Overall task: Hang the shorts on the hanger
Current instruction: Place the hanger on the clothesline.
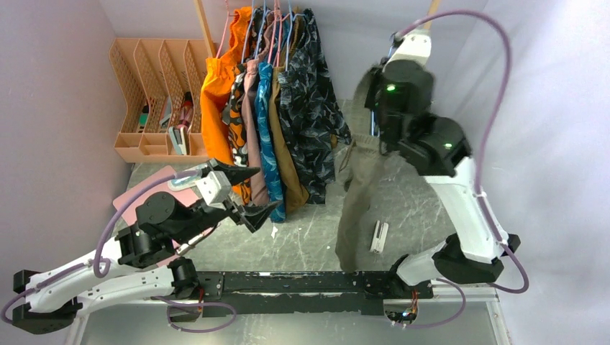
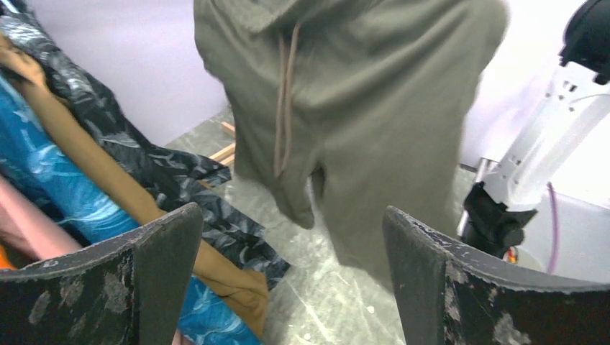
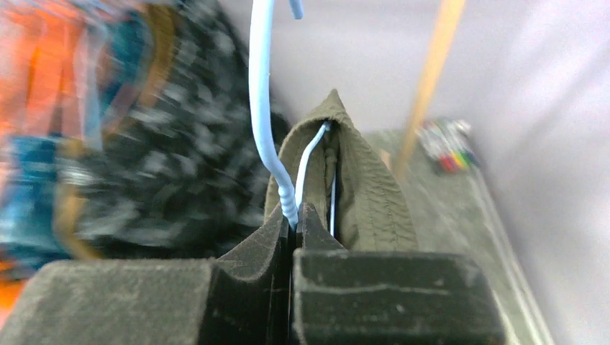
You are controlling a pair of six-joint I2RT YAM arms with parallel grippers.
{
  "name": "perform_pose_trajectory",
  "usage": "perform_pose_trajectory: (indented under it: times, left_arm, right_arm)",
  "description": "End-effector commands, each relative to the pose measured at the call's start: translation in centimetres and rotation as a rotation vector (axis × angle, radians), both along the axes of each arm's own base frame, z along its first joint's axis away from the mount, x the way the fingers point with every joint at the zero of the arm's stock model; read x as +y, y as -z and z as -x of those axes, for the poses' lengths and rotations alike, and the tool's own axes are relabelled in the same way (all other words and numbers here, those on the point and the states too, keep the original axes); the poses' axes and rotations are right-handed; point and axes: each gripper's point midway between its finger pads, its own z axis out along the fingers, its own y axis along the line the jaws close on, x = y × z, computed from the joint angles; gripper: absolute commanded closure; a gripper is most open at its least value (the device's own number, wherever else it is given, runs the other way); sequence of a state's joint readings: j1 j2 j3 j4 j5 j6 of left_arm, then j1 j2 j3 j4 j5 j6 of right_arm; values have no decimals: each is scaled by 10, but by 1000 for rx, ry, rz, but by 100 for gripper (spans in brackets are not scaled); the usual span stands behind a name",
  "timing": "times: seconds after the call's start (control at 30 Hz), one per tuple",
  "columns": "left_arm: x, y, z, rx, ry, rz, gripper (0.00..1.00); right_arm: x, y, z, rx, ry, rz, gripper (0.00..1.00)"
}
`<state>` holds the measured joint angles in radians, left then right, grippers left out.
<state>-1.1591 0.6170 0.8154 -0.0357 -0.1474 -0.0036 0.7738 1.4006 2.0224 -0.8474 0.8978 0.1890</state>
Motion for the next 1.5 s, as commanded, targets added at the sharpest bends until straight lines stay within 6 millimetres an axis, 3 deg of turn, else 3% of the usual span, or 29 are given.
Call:
perform_pose_trajectory:
  times: [0.0, 0.13, 0.23, 0.33, 0.47, 0.53, 0.57, 0.6, 0.7, 0.77, 0.93, 1.13, 1.33, 1.4, 1.47]
  left_arm:
    - [30, -30, -10, -92, -116, 50, 2]
    - [60, -47, -12, -149, -202, 103, 2]
    - [77, -58, -9, -176, -228, 145, 2]
    - [90, -67, -6, -207, -246, 161, 3]
    - [104, -78, -7, -235, -289, 164, 3]
    - [102, -78, -8, -241, -290, 144, 2]
    - [100, -78, -9, -244, -287, 130, 3]
    - [95, -75, -9, -245, -279, 108, 3]
    - [78, -70, -12, -268, -251, 34, 2]
    - [68, -63, -18, -286, -254, -23, 3]
    - [52, -38, -37, -309, -309, -137, 2]
    - [53, -3, -47, -281, -365, -149, 2]
    - [45, 37, -46, -81, -343, -115, 3]
    - [37, 44, -42, -40, -302, -114, 2]
    - [35, 48, -52, -4, -336, -126, 2]
  right_arm:
    - [26, -104, 49, -223, -397, -219, 100]
    - [38, -154, 109, -357, -699, -318, 100]
    - [43, -158, 128, -367, -793, -320, 100]
    - [37, -145, 121, -339, -743, -282, 100]
    - [1, -127, 93, -299, -481, -211, 100]
    - [-25, -116, 81, -274, -304, -159, 100]
    - [-28, -111, 79, -263, -271, -145, 100]
    - [-27, -112, 81, -260, -282, -151, 100]
    - [8, -131, 102, -298, -529, -194, 100]
    - [14, -135, 104, -304, -564, -195, 100]
    - [-2, -95, 77, -192, -371, -127, 100]
    - [-23, -82, 68, -152, -221, -84, 100]
    - [-19, -36, 58, -47, -179, -2, 100]
    - [-14, -22, 54, -23, -182, 14, 100]
    - [-10, -8, 49, -7, -177, 26, 100]
